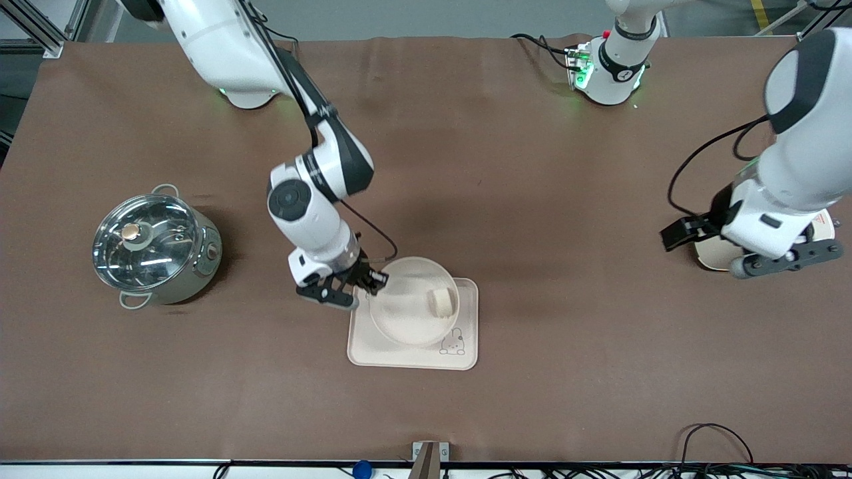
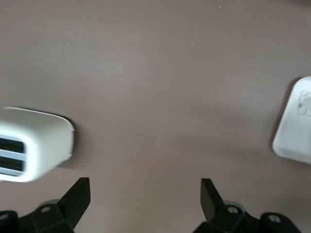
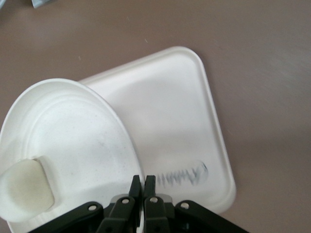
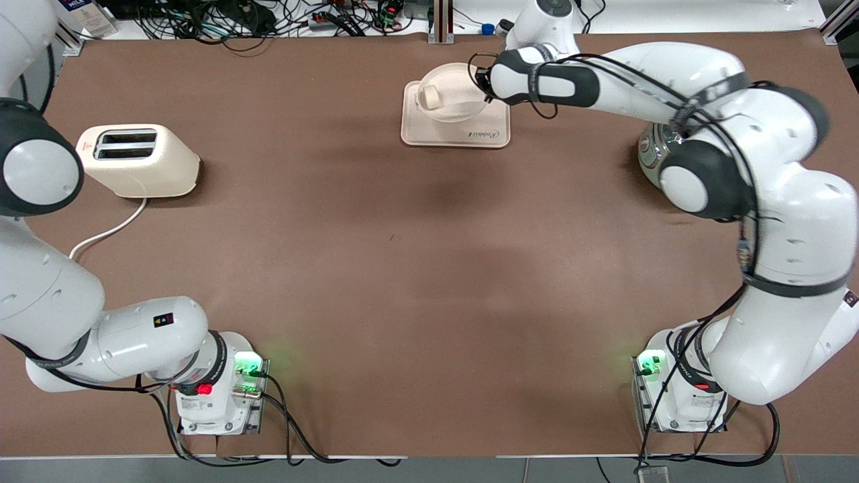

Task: Place bun in plate and plate on tray
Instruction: 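Settle the plate on the tray and open the right gripper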

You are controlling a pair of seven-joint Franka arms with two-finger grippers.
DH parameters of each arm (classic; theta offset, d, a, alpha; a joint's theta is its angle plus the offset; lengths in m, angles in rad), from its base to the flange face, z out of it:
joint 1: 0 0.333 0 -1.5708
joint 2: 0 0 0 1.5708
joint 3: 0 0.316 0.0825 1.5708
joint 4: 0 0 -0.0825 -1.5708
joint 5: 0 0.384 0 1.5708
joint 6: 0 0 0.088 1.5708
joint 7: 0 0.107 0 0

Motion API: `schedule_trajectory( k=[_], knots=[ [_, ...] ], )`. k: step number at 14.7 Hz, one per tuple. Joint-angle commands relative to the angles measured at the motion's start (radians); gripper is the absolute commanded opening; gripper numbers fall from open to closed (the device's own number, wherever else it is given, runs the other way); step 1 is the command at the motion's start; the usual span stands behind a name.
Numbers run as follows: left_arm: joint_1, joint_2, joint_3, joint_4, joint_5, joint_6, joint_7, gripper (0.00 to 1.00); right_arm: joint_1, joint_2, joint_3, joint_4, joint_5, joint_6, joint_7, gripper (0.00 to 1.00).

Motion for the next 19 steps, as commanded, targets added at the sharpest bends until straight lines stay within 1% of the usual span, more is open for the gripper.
schedule_trajectory(
  k=[1, 2, 3, 4, 5, 7, 9, 10, 11, 15, 18, 19],
  knots=[
    [0.021, -0.098, -0.007, -0.014, 0.014, -0.059, 0.111, 1.0, -0.108, 0.131, 0.13, 0.106, 0.072, 0.089, -0.131, 0.0],
    [0.02, -0.129, -0.006, -0.014, 0.01, -0.075, 0.153, 1.0, -0.151, 0.148, 0.182, 0.104, 0.075, 0.127, -0.171, 0.0],
    [0.017, -0.151, -0.003, -0.014, 0.004, -0.095, 0.193, 1.0, -0.172, 0.156, 0.207, 0.1, 0.077, 0.153, -0.191, 0.0],
    [-0.003, -0.184, 0.041, -0.017, -0.004, -0.112, 0.239, 1.0, -0.173, 0.156, 0.209, 0.098, 0.077, 0.155, -0.196, 0.0],
    [-0.052, -0.212, 0.098, -0.032, -0.018, -0.117, 0.278, 1.0, -0.173, 0.154, 0.209, 0.095, 0.077, 0.155, -0.197, 0.0],
    [-0.158, -0.24, 0.237, -0.041, -0.062, -0.154, 0.344, 1.0, -0.18, 0.154, 0.209, 0.086, 0.075, 0.155, -0.212, 0.0],
    [-0.276, -0.263, 0.371, -0.049, -0.091, -0.194, 0.373, 1.0, -0.204, 0.148, 0.212, 0.039, 0.075, 0.157, -0.268, 0.0],
    [-0.304, -0.27, 0.4, -0.063, -0.105, -0.2, 0.375, 1.0, -0.209, 0.144, 0.213, 0.014, 0.075, 0.158, -0.281, 0.0],
    [-0.301, -0.286, 0.401, -0.078, -0.114, -0.2, 0.373, 1.0, -0.209, 0.139, 0.213, -0.006, 0.073, 0.158, -0.286, 0.0],
    [-0.298, -0.292, 0.396, -0.112, -0.118, -0.183, 0.372, 1.0, -0.207, 0.111, 0.213, -0.07, 0.073, 0.16, -0.291, 0.0],
    [-0.298, -0.295, 0.396, -0.139, -0.118, -0.149, 0.372, 1.0, -0.212, 0.108, 0.213, -0.084, 0.073, 0.164, -0.314, 0.0],
    [-0.298, -0.295, 0.396, -0.144, -0.118, -0.142, 0.372, 1.0, -0.212, 0.108, 0.213, -0.084, 0.073, 0.173, -0.312, 0.03]
  ],
)
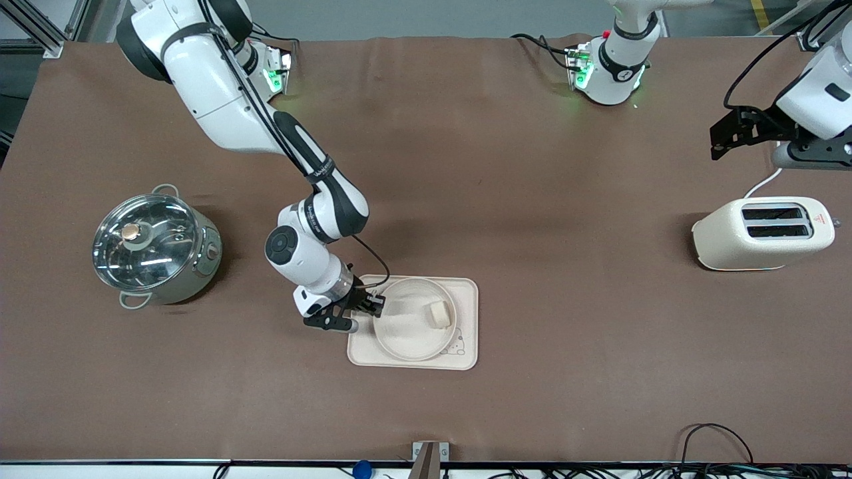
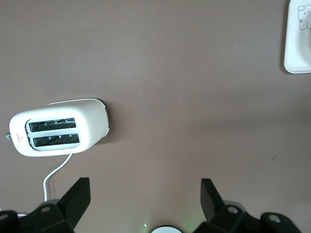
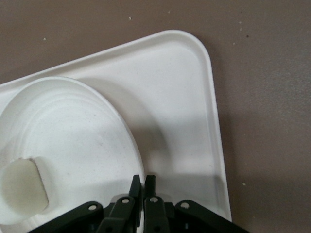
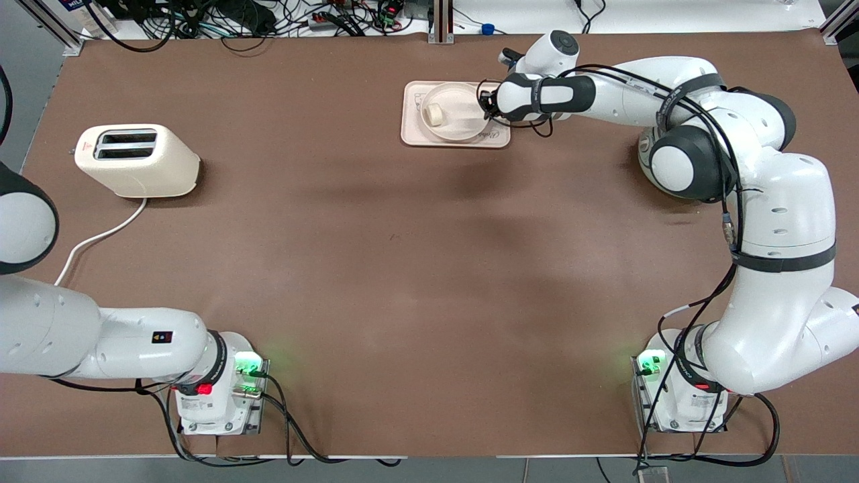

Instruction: Place bun in plate and plate on tray

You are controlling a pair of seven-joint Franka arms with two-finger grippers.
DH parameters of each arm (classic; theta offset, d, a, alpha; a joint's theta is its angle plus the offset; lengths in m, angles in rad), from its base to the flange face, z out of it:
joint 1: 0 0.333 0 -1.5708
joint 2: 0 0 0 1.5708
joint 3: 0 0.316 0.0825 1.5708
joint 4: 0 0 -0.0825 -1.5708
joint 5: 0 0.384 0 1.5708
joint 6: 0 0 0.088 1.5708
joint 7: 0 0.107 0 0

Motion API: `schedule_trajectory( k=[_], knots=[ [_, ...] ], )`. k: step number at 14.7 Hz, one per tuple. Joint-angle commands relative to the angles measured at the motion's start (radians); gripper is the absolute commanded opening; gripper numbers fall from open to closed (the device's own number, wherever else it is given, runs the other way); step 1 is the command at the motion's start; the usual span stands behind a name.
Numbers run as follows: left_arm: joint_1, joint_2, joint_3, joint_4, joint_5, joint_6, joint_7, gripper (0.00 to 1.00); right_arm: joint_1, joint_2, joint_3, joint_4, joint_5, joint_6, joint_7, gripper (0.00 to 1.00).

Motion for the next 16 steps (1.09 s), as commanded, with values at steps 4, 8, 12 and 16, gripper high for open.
schedule_trajectory(
  k=[4, 8, 12, 16],
  knots=[
    [-0.007, -0.026, 0.007, -0.036, -0.015, 0.041, 0.002, 1.0, -0.039, -0.03, 0.018, -0.065, 0.022, 0.004, -0.039, 0.45],
    [-0.008, -0.019, 0.007, -0.034, -0.015, 0.041, 0.001, 1.0, -0.039, -0.089, 0.018, -0.057, 0.022, -0.074, -0.034, 0.5],
    [-0.007, -0.023, 0.007, -0.034, -0.016, 0.04, 0.001, 1.0, -0.069, -0.193, 0.014, -0.051, 0.022, -0.228, -0.03, 0.51],
    [-0.007, -0.023, 0.007, -0.033, -0.016, 0.04, 0.001, 1.0, -0.112, -0.308, 0.008, -0.059, 0.013, -0.41, -0.033, 0.7]
  ],
)
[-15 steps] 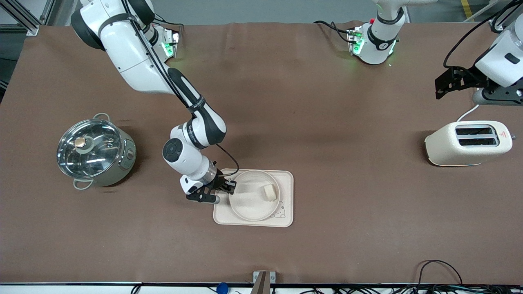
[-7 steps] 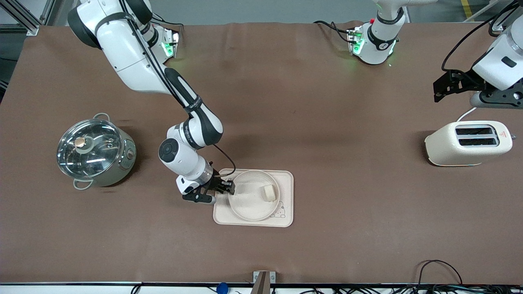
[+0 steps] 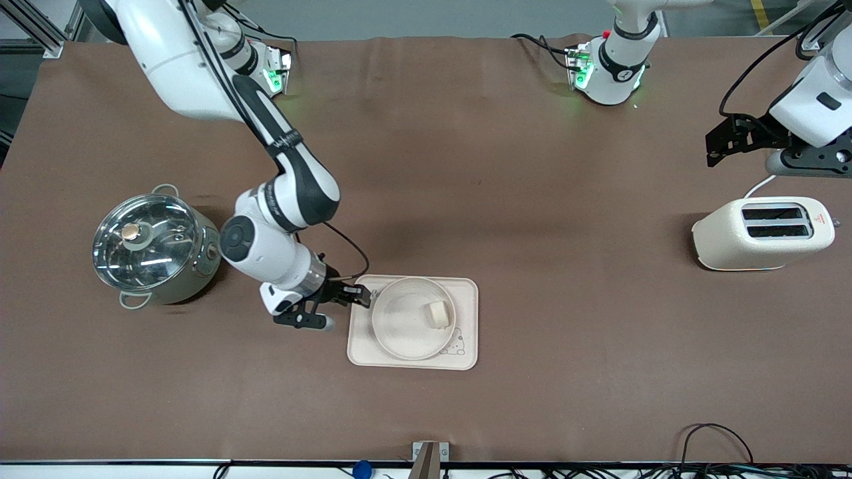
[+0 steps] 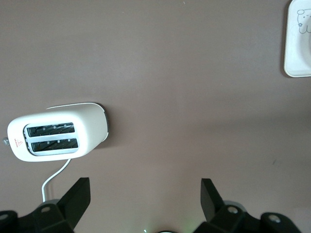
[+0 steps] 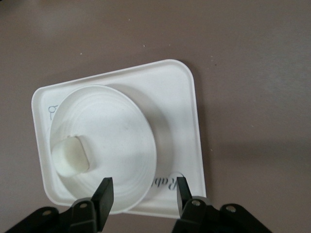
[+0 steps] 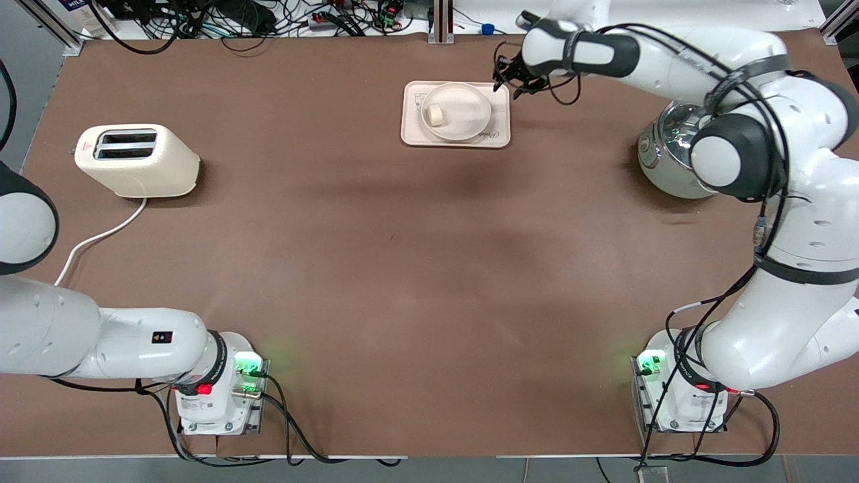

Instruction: Place bun in plate and plate on tray

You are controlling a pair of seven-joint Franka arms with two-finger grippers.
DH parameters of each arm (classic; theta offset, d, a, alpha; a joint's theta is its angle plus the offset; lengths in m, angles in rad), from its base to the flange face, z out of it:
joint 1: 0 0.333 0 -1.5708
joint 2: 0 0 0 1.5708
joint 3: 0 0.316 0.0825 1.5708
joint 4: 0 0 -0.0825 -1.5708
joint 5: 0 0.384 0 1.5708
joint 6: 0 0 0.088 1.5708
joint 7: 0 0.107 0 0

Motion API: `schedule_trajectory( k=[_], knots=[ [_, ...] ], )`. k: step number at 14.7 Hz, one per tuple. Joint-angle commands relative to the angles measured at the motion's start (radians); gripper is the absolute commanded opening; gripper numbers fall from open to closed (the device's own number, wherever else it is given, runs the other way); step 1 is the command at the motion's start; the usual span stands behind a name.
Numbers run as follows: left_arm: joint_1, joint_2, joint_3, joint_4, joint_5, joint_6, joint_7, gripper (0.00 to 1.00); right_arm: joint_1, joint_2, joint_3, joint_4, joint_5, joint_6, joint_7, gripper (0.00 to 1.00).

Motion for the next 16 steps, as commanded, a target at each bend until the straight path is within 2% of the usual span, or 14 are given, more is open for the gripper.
schedule_trajectory(
  k=[1, 3, 6, 7, 10, 12, 13, 16],
  knots=[
    [-0.006, -0.023, 0.007, -0.018, -0.016, 0.012, 0.001, 1.0, -0.053, -0.129, 0.01, -0.048, 0.011, -0.163, -0.019, 0.77],
    [-0.006, -0.024, 0.007, -0.018, -0.016, 0.012, 0.001, 1.0, -0.113, -0.207, 0.01, -0.051, 0.009, -0.323, -0.018, 1.0],
    [-0.006, -0.026, 0.006, -0.015, -0.016, 0.012, 0.001, 1.0, -0.215, -0.347, 0.01, -0.052, -0.038, -0.521, -0.035, 1.0],
    [-0.006, -0.026, 0.006, -0.015, -0.016, 0.012, 0.001, 1.0, -0.241, -0.408, 0.01, -0.052, -0.07, -0.57, -0.059, 1.0],
    [-0.006, -0.029, 0.006, -0.015, -0.016, 0.01, 0.001, 1.0, -0.366, -0.531, 0.005, -0.045, -0.086, -0.693, -0.174, 1.0],
    [-0.006, -0.029, 0.006, -0.015, -0.016, 0.01, 0.003, 1.0, -0.369, -0.571, -0.091, -0.044, -0.113, -0.756, -0.237, 1.0],
    [-0.006, -0.029, 0.006, -0.015, -0.016, 0.01, 0.003, 1.0, -0.372, -0.577, -0.12, -0.039, -0.148, -0.778, -0.257, 1.0],
    [-0.007, -0.029, 0.004, -0.015, -0.016, 0.01, 0.003, 1.0, -0.387, -0.593, -0.128, 0.005, -0.337, -0.822, -0.372, 1.0]
  ],
)
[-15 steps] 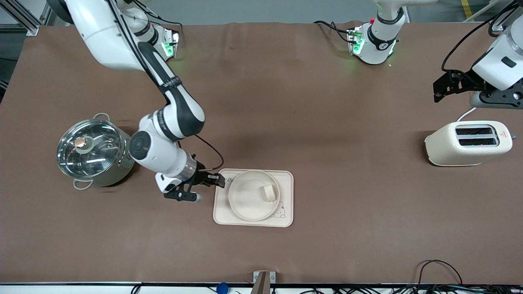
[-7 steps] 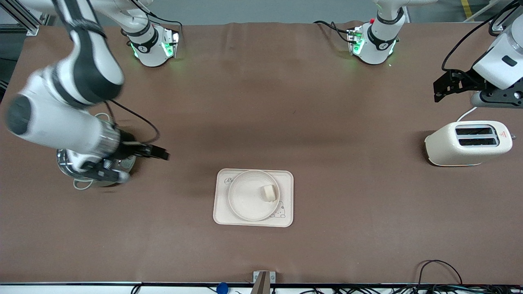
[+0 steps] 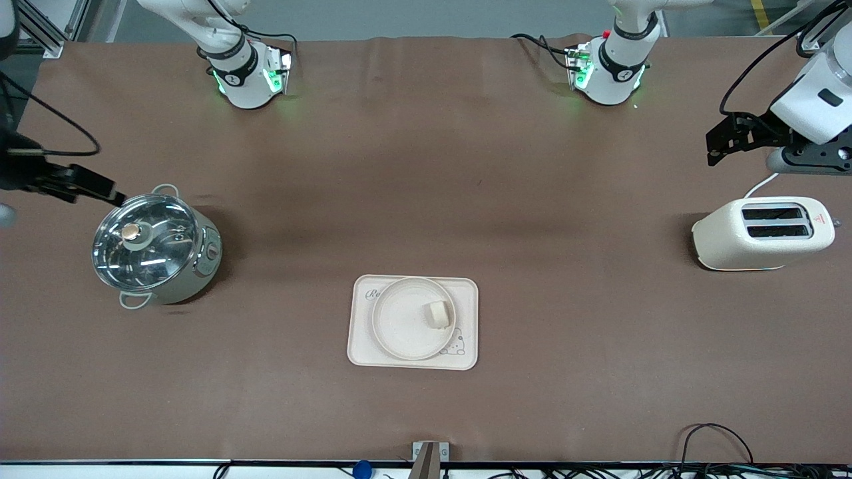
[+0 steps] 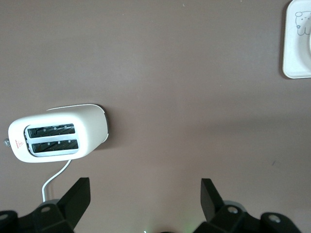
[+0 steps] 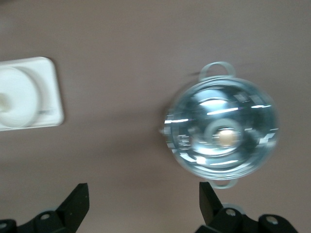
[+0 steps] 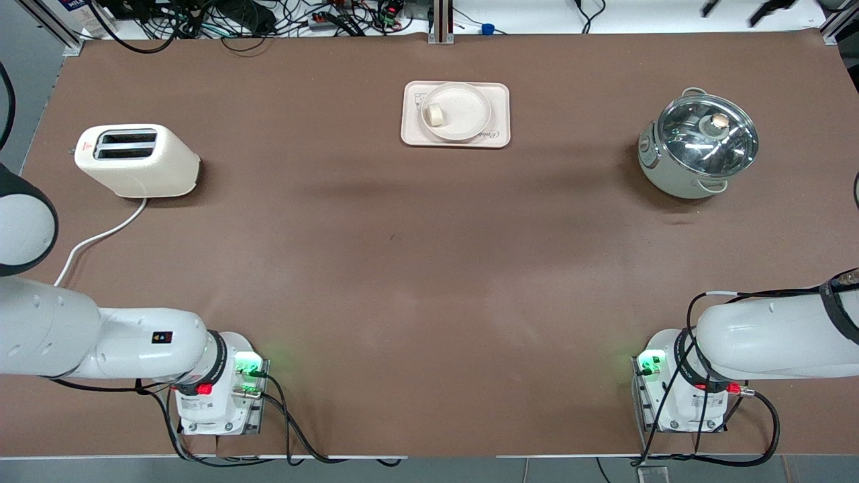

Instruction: Place bun in plate and plate on tray

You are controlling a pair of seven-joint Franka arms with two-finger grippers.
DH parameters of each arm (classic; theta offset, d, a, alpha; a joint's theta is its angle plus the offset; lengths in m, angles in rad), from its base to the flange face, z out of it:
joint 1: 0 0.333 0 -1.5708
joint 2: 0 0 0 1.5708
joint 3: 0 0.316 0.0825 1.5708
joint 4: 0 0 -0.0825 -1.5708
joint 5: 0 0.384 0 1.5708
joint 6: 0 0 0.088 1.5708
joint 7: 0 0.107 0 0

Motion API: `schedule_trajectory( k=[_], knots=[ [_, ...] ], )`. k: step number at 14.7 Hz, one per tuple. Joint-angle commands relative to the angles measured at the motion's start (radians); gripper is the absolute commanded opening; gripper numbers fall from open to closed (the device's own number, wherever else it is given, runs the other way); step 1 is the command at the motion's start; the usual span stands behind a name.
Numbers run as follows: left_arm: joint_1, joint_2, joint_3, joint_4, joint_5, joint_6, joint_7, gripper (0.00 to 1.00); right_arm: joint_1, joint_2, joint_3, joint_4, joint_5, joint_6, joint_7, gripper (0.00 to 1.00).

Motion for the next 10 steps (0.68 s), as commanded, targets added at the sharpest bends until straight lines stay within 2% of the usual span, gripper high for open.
schedule_trajectory(
  k=[1, 3, 10],
  knots=[
    [-0.006, -0.024, 0.005, -0.014, -0.016, 0.007, 0.003, 1.0, -0.008, -0.015, 0.009, 0.017, -0.123, -0.027, -0.043, 1.0],
    [-0.006, -0.024, 0.006, -0.014, -0.018, 0.007, 0.003, 1.0, -0.006, -0.012, 0.003, 0.056, -0.136, -0.027, -0.04, 1.0],
    [-0.001, -0.009, 0.014, 0.03, -0.036, 0.006, 0.015, 1.0, 0.0, -0.016, 0.002, 0.042, -0.099, -0.03, -0.025, 1.0]
  ],
)
